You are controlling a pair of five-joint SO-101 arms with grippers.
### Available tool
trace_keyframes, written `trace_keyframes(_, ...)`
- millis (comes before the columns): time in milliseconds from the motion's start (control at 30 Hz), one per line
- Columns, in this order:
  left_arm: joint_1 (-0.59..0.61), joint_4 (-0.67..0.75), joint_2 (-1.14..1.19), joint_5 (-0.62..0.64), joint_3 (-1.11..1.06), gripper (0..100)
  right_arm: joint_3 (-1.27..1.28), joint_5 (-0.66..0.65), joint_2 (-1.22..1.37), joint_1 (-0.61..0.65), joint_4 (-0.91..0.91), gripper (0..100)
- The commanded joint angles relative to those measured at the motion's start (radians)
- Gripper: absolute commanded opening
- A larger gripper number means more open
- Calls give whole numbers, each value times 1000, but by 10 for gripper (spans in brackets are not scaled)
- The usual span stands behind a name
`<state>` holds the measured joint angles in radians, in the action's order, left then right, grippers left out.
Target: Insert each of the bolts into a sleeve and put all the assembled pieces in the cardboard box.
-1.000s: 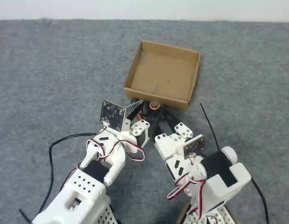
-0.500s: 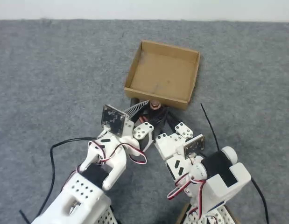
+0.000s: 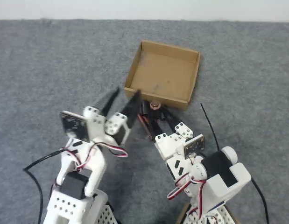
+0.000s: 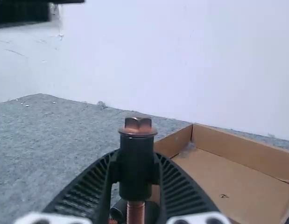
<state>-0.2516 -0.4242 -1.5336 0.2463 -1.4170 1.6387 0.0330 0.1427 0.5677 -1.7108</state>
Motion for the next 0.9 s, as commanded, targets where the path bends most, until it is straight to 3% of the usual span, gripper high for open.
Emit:
trace_keyframes(0, 152, -8, -29, -11, 58, 184, 14, -20, -4, -22, -2, 6)
trace_keyframes(100, 259, -9, -25, -9, 48, 152, 14, -20, -4, -22, -2, 6)
trace_keyframes(267, 388, -51, -31, -9, 2, 4, 14, -20, -4, -24, -2, 6)
trace_keyframes(500, 519, -101, -31, -9, -136, 11, 14, -20, -4, -24, -2, 6)
trace_keyframes(633, 525, -100, -32, -9, -274, 11, 23, -20, -8, -25, -4, 6)
trace_keyframes(867, 582, -233, -31, -15, -275, 11, -29, -109, -13, -148, -13, 6)
